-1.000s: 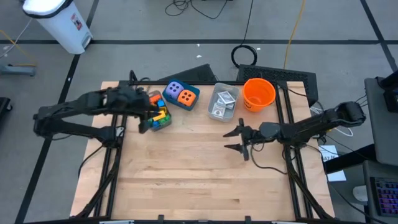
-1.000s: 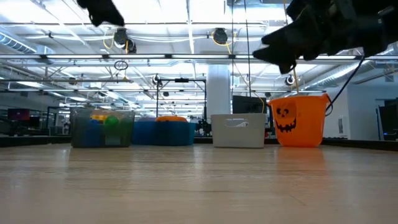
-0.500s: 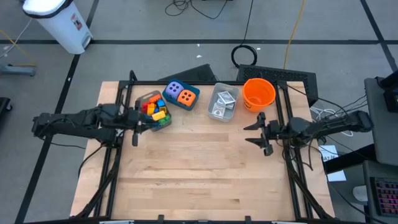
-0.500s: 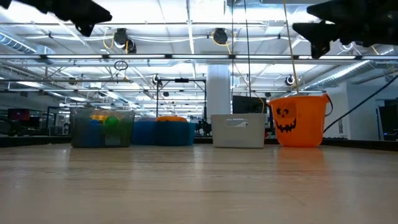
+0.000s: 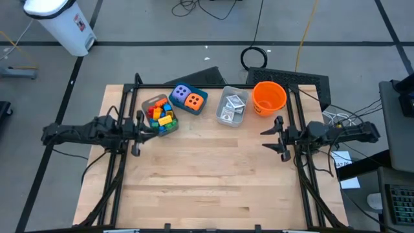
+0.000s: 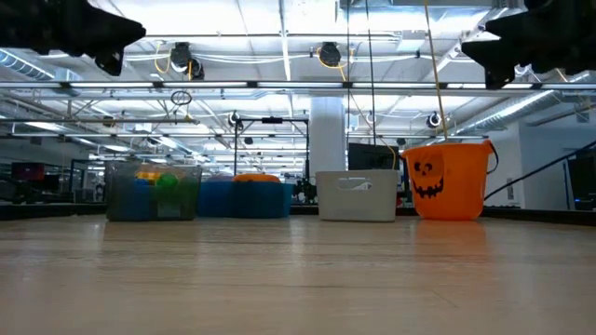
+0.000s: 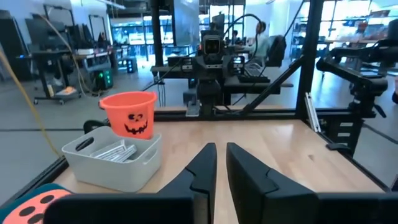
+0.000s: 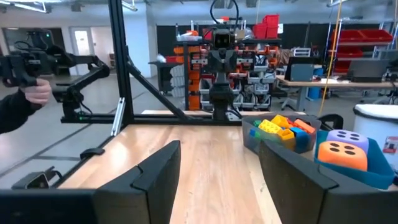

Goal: Pick & Place Toys
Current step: Return to Home Position

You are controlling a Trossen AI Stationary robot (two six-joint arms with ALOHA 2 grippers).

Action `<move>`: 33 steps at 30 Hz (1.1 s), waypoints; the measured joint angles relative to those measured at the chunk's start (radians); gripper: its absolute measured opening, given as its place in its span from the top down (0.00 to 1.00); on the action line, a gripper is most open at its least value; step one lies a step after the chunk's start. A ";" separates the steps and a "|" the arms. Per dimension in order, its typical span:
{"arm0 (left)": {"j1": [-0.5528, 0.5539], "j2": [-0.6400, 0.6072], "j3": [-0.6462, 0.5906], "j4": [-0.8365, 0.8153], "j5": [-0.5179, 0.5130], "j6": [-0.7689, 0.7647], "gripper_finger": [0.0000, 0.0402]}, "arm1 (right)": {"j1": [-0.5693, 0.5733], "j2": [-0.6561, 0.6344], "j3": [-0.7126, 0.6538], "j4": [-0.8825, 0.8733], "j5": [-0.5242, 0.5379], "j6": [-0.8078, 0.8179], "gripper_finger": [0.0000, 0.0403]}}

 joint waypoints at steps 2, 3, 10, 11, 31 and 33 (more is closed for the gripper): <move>-0.005 -0.022 -0.030 0.021 0.000 0.011 0.90 | 0.000 -0.009 -0.024 0.019 -0.002 -0.020 0.48; -0.007 -0.033 -0.046 0.039 0.000 0.017 0.90 | 0.000 -0.011 -0.039 0.029 -0.003 -0.032 0.48; -0.010 -0.087 -0.135 0.104 0.000 0.024 0.90 | 0.000 -0.017 -0.133 0.131 -0.004 -0.043 0.48; -0.010 -0.092 -0.145 0.112 0.000 0.024 0.90 | 0.000 -0.017 -0.136 0.141 -0.004 -0.043 0.48; -0.010 -0.112 -0.250 0.223 -0.001 0.049 0.90 | 0.000 -0.017 -0.143 0.122 -0.004 -0.081 0.48; -0.010 -0.112 -0.250 0.209 -0.001 0.048 0.90 | 0.000 -0.017 -0.143 0.123 -0.003 -0.094 0.48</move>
